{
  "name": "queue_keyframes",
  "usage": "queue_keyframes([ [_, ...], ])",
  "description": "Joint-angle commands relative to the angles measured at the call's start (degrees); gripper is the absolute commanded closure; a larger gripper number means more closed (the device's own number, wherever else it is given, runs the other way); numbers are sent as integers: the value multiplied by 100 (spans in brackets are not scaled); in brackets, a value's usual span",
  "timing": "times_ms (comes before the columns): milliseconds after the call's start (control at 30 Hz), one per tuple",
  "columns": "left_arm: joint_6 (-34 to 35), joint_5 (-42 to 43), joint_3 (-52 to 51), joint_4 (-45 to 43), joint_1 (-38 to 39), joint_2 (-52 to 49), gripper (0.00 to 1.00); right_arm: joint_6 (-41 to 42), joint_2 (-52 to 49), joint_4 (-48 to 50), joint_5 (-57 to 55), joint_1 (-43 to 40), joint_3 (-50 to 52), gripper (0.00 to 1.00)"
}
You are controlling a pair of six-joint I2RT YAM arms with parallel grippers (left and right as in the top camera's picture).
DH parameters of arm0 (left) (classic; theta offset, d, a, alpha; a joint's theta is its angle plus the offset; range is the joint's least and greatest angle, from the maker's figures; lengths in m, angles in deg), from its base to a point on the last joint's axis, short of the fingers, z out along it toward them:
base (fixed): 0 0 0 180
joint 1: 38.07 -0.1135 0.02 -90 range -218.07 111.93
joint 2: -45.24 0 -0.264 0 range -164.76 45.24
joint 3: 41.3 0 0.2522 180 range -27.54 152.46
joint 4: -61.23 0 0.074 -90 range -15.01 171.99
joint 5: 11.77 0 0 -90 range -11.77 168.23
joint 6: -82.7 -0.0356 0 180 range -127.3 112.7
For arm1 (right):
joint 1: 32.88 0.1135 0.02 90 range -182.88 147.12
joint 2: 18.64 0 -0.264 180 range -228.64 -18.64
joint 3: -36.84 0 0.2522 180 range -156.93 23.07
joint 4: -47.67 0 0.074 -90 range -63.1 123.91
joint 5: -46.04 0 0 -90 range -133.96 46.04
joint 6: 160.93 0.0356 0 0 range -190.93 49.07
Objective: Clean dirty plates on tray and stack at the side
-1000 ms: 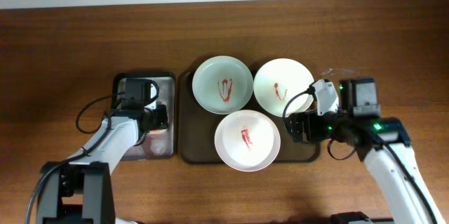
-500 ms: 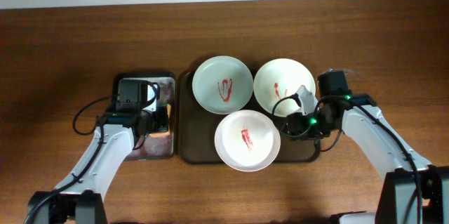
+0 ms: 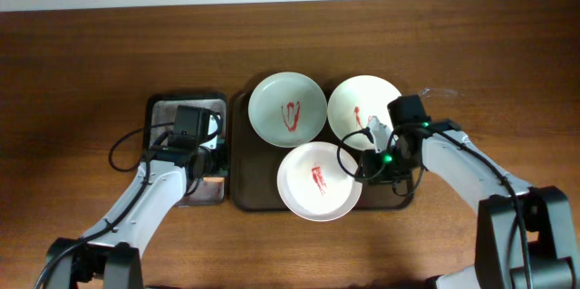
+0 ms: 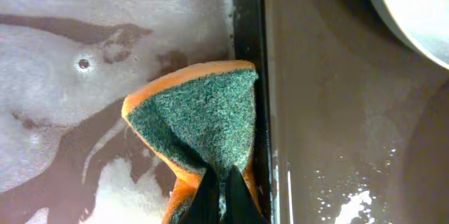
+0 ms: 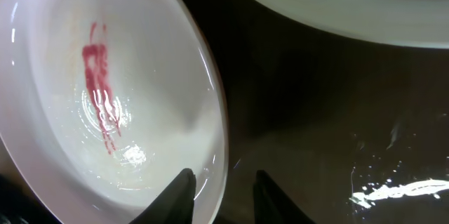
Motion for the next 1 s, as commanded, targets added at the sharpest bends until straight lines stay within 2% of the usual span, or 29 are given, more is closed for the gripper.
queue_keyframes([
  [0,-7,-323,184,55,48,144,100,-13,-166,15,-31,55,-63,73],
  [267,-11,-330,435,37,48,1207,100,-17,-177,243,-55,391,-66,82],
  [433,-9,-1528,435,-223,48,1611,100,-13,-177,273,-192,385,-66,92],
  [567,-7,-1462,435,-654,48,1615,100,-11,-177,271,-203,387,-66,93],
  [733,-7,-1436,433,-345,50,1613,100,-13,-177,273,-201,385,-66,93],
  [800,-7,-1158,433,-306,50,1609,100,-13,-177,271,-201,387,-66,94],
  [900,-2,260,433,-308,111,1547,100,-13,-177,273,-201,387,-66,93],
  [967,238,750,433,-310,291,1403,100,-13,-177,271,-201,387,-66,94],
])
